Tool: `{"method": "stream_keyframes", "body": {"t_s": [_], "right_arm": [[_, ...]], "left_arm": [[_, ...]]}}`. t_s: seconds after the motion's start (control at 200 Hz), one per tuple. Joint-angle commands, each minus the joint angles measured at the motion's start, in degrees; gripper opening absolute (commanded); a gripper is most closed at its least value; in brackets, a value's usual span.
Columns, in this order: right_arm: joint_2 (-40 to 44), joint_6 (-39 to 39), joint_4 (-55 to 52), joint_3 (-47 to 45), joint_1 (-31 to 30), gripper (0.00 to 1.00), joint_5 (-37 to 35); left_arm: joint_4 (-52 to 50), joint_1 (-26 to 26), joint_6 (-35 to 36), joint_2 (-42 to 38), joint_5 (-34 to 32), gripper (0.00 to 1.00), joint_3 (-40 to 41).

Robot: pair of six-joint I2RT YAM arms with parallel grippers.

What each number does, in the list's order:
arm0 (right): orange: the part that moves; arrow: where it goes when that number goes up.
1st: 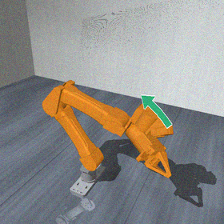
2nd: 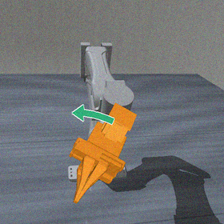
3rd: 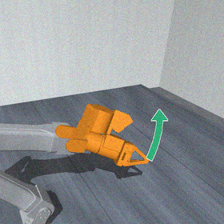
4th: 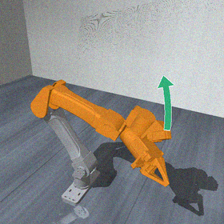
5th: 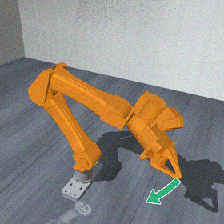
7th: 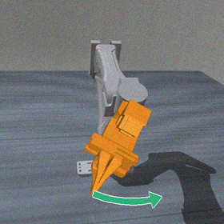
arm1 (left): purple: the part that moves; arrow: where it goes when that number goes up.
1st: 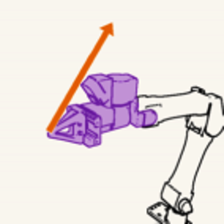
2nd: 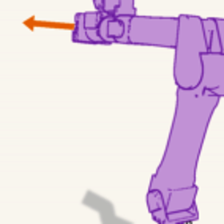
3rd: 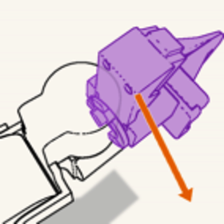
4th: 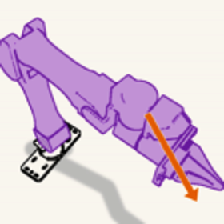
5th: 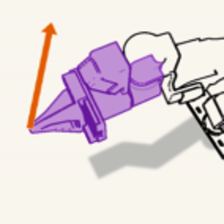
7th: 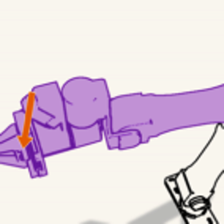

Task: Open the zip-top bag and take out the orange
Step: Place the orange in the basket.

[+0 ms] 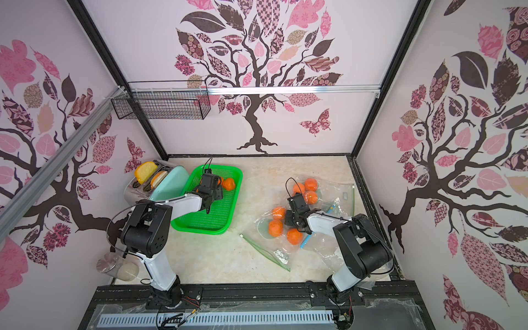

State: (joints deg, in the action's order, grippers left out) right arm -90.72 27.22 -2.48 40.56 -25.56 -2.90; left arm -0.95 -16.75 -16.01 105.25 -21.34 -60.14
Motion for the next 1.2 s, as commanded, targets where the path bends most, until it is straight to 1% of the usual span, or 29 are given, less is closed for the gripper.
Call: {"method": "stream_keyframes", "body": {"t_s": [0.0, 0.175, 0.275, 0.485, 0.695, 0.765, 0.825, 0.875, 0.92, 0.95, 1.095, 1.195], "right_arm": [[-0.78, 0.29, -2.34, -1.09, -0.72, 0.16, 1.73], [-0.65, 0.24, -2.27, -1.24, -0.78, 0.16, 1.75], [-0.60, 0.29, -2.25, -1.24, -0.81, 0.16, 1.82], [-0.59, 0.29, -2.07, -1.43, -0.81, 0.16, 1.65], [-0.60, 0.29, -2.15, -1.42, -0.83, 0.16, 1.33], [-0.60, 0.35, -2.09, -1.36, -0.82, 0.16, 1.18], [-0.43, 0.46, -2.09, -1.25, -0.81, 0.16, 0.75], [-0.21, 0.51, -2.09, -1.18, -0.84, 0.16, 0.49], [-0.16, 0.55, -2.09, -1.09, -0.81, 0.16, 0.17], [-0.16, 0.61, -2.09, -0.89, -0.81, 0.16, 0.23], [0.07, 0.79, -2.37, -0.89, -0.82, 0.16, -0.20], [0.50, 0.93, -2.05, -1.19, -0.81, 0.16, -0.23]], "left_arm": [[-0.48, 0.49, 0.45, -0.68, 0.26, 0.67, -0.42], [-1.52, 0.49, 0.63, -2.54, 0.68, 0.75, 0.19], [-2.11, 0.48, 0.54, -3.27, 1.20, 0.77, 0.27], [-3.78, 0.49, 0.37, -5.42, 1.75, 0.78, 0.09], [-5.84, 0.49, -0.31, -11.48, 3.00, 0.77, 1.06], [-7.83, 0.49, -1.59, -14.82, 6.68, 0.75, 1.83], [-8.96, 0.16, -3.11, -18.57, 12.88, 0.72, 3.45], [-8.49, -0.39, -5.57, -22.52, 18.49, 0.65, 6.00], [-7.33, -2.35, -7.85, -26.49, 21.47, 0.61, 8.98], [-6.84, -4.42, -9.13, -28.70, 22.53, 0.59, 10.91], [-7.99, -17.17, -12.49, -40.32, 26.59, 0.52, 18.72], [-8.37, -25.27, -14.86, -48.15, 29.88, 0.43, 24.41]]}}
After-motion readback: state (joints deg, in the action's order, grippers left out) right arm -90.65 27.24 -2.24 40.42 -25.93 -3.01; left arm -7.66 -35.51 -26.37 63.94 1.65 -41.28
